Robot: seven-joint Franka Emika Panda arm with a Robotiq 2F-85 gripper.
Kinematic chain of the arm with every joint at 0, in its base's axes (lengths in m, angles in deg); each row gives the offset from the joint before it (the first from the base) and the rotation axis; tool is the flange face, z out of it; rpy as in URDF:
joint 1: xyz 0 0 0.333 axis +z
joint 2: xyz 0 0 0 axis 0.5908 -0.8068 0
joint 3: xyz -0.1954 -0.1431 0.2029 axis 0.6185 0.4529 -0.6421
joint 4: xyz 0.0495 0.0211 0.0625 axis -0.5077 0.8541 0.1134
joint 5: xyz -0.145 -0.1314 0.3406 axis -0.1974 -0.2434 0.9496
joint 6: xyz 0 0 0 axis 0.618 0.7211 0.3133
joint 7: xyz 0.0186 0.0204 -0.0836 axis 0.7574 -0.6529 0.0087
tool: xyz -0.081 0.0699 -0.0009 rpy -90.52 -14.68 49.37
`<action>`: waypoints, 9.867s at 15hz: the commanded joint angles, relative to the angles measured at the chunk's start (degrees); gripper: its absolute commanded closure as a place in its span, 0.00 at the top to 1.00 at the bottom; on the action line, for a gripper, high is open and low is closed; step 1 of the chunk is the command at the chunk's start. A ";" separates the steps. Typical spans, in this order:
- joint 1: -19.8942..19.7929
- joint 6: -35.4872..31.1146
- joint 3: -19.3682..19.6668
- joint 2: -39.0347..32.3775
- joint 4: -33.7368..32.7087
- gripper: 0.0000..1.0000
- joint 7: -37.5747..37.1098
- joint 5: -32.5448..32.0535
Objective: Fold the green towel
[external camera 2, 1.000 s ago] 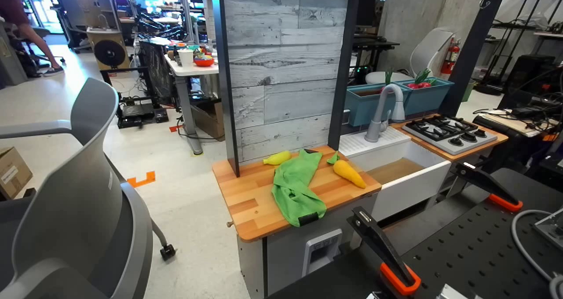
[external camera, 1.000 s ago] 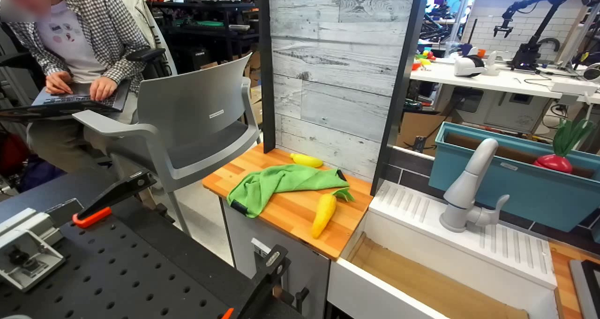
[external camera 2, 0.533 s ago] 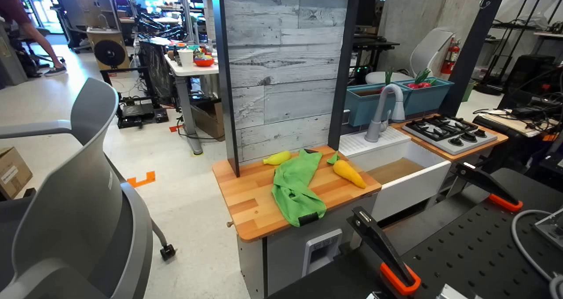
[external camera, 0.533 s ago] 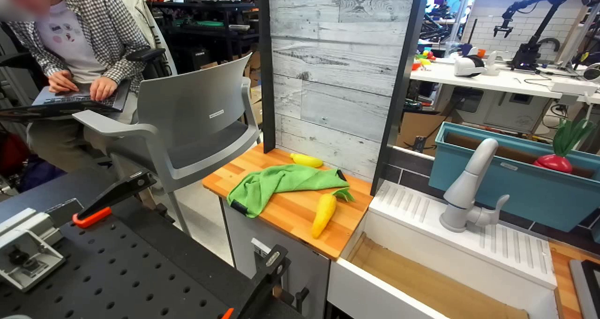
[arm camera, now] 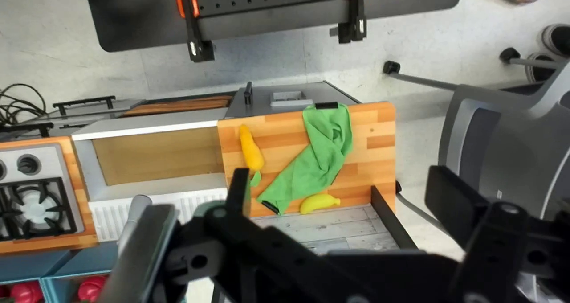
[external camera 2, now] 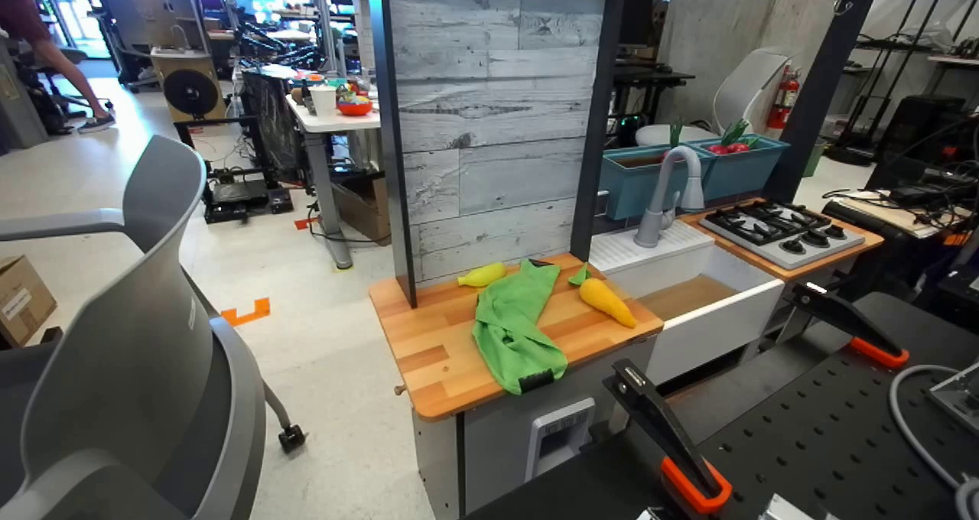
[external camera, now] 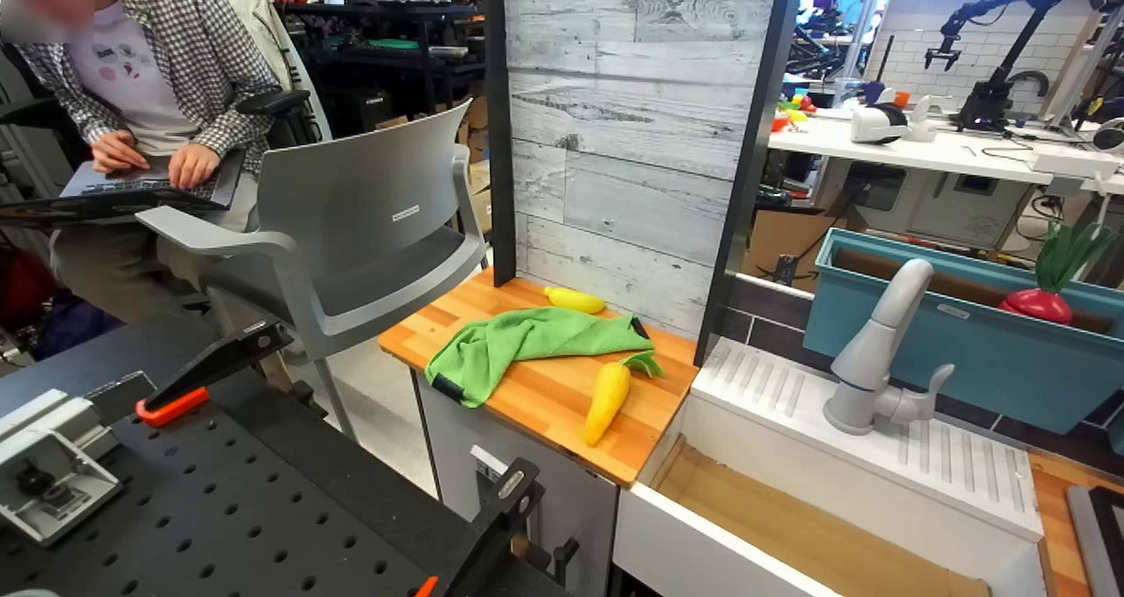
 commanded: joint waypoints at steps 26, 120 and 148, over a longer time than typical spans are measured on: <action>12.25 -31.87 3.59 -64.19 -18.37 1.00 -11.66 -12.57; 2.85 -37.77 4.46 -88.68 -49.73 0.02 -9.75 0.33; 9.96 -53.43 4.62 -76.09 -24.53 1.00 -11.28 0.15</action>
